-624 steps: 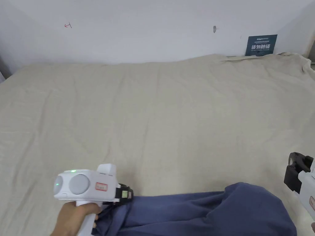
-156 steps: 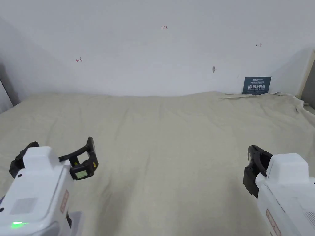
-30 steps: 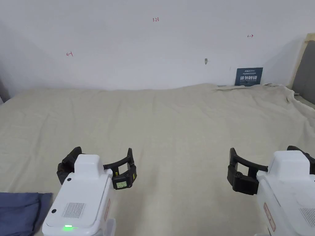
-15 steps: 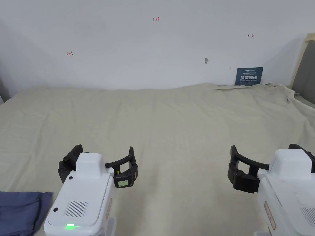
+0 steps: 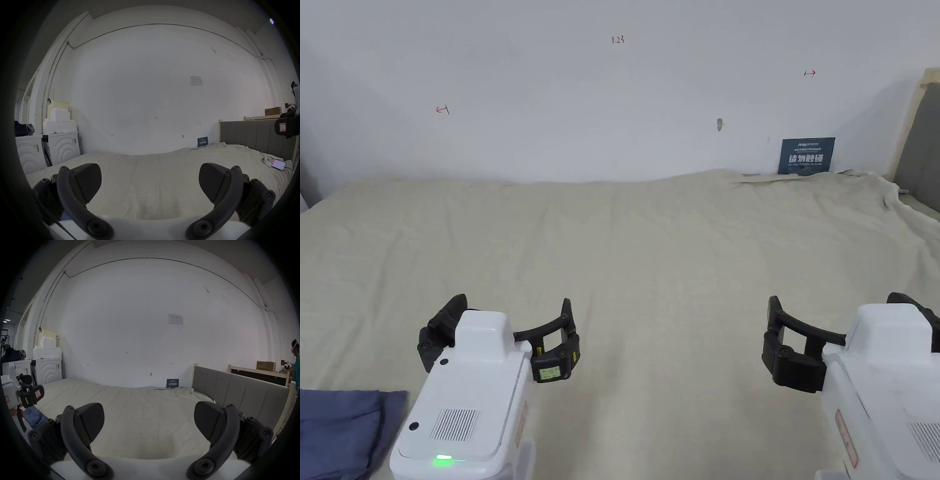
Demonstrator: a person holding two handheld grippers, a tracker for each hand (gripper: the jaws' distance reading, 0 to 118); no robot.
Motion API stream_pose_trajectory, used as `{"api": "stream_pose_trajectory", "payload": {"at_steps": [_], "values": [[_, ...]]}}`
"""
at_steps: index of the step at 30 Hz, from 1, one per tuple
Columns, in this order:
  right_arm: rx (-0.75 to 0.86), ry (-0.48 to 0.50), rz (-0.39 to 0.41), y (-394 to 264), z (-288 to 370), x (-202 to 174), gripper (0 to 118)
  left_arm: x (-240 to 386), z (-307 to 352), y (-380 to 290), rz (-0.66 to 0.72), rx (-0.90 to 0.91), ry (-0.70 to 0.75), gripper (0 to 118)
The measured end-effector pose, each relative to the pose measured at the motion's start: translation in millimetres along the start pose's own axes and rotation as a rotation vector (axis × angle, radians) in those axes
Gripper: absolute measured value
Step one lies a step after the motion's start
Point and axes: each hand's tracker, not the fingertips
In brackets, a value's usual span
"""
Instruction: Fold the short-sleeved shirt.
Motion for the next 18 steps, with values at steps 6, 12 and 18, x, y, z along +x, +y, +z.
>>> {"api": "stream_pose_trajectory", "payload": {"at_steps": [6, 12, 18], "values": [[0.003, -0.001, -0.002, 0.3, 0.1, -0.2, 111, 0.5, -0.8, 0.7, 0.0, 0.001, 0.002, 118], [0.004, -0.007, 0.0, 0.4, 0.2, 0.3, 111, 0.3, -1.2, 1.3, -0.002, 0.002, 0.002, 118], [0.002, -0.011, -0.001, 0.5, 0.1, 0.6, 111, -0.2, -2.4, 1.8, 0.002, 0.001, 0.001, 118]]}}
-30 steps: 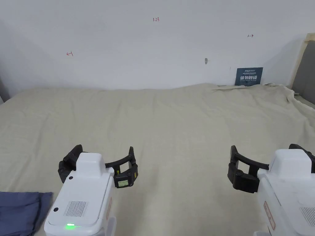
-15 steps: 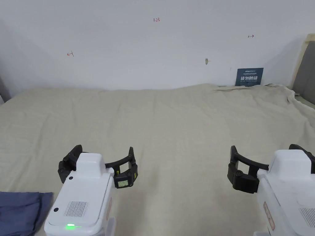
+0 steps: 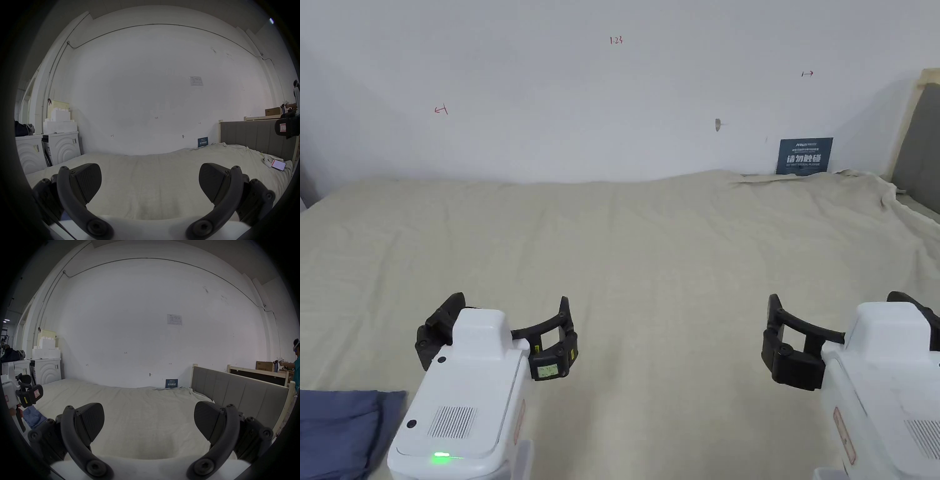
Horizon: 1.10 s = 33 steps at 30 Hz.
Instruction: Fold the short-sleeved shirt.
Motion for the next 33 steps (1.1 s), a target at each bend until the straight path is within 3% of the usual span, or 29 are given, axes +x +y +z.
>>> {"api": "stream_pose_trajectory", "payload": {"at_steps": [22, 26, 30, 33], "values": [[-0.031, 0.01, 0.0, 1, -2, -1, 111, -2, -1, -1, 0.0, -0.007, -0.005, 118], [-0.084, 0.014, -0.041, 6, -4, 2, 111, -2, 0, -1, 0.006, -0.007, -0.005, 118], [-0.149, -0.041, -0.087, 11, -9, 2, 111, -3, 1, 0, 0.009, -0.007, -0.003, 118], [-0.239, -0.155, -0.073, 17, -15, -2, 111, -4, 1, 1, 0.016, -0.007, -0.005, 118]]}}
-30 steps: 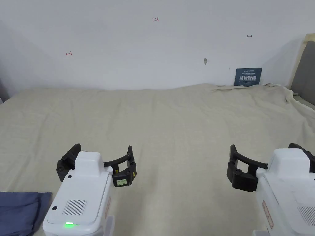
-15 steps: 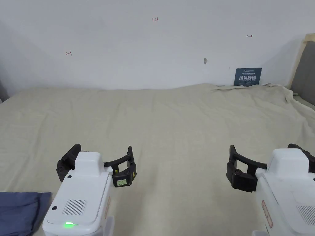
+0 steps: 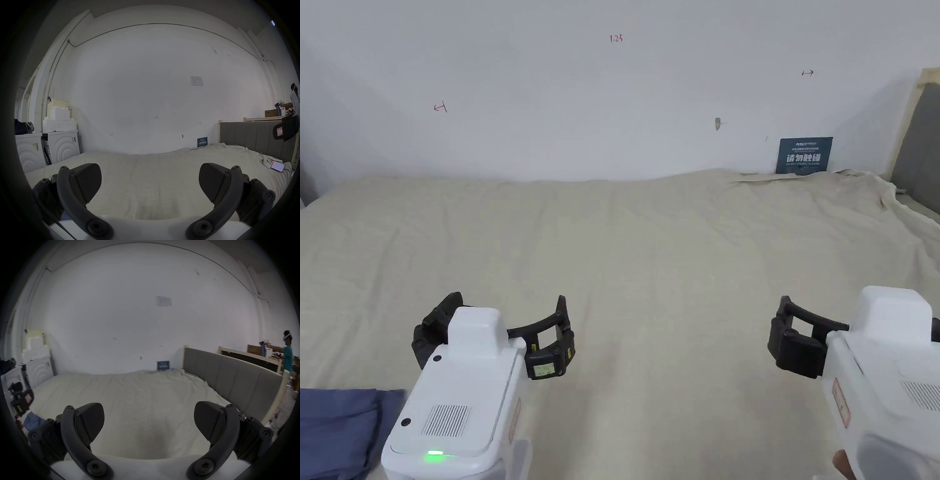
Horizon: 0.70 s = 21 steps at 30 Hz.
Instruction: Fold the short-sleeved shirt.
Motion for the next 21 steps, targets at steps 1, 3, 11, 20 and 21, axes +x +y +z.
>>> {"api": "stream_pose_trajectory", "payload": {"at_steps": [1, 3, 11, 20, 21], "values": [[-0.035, -0.036, -0.002, 2, -2, -1, 111, 0, 0, 0, 0.001, 0.0, 0.0, 118], [-0.121, -0.069, -0.008, 8, -7, -2, 111, -1, 0, 0, 0.005, 0.002, 0.002, 118], [-0.169, -0.005, -0.037, 10, -6, -3, 111, -2, 0, 1, 0.009, 0.005, 0.005, 118], [-0.123, 0.013, -0.019, 13, -1, -9, 111, -2, 1, 3, 0.013, 0.008, 0.004, 118], [-0.116, 0.009, -0.013, 13, -1, -9, 111, -2, 1, 3, 0.014, 0.009, 0.005, 118]]}}
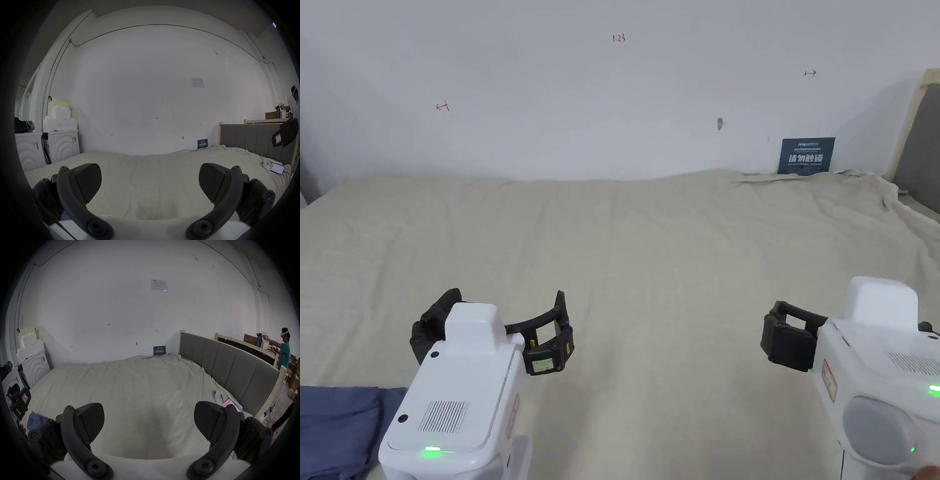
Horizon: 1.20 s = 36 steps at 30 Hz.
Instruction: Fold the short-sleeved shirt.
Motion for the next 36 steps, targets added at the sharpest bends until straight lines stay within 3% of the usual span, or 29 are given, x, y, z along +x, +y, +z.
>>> {"api": "stream_pose_trajectory", "payload": {"at_steps": [4, 12, 18, 36], "values": [[0.014, 0.005, 0.007, -2, 1, 0, 111, 0, 0, 0, -0.003, 0.0, -0.001, 118], [0.348, 0.106, 0.02, -22, 12, 3, 111, 0, 1, 2, 0.0, 0.008, 0.003, 118], [0.381, 0.081, 0.053, -27, 8, 1, 111, 1, 1, 1, -0.003, 0.012, 0.005, 118], [0.376, 0.075, 0.053, -33, 0, 8, 111, 2, 0, -1, -0.007, 0.012, 0.011, 118]]}}
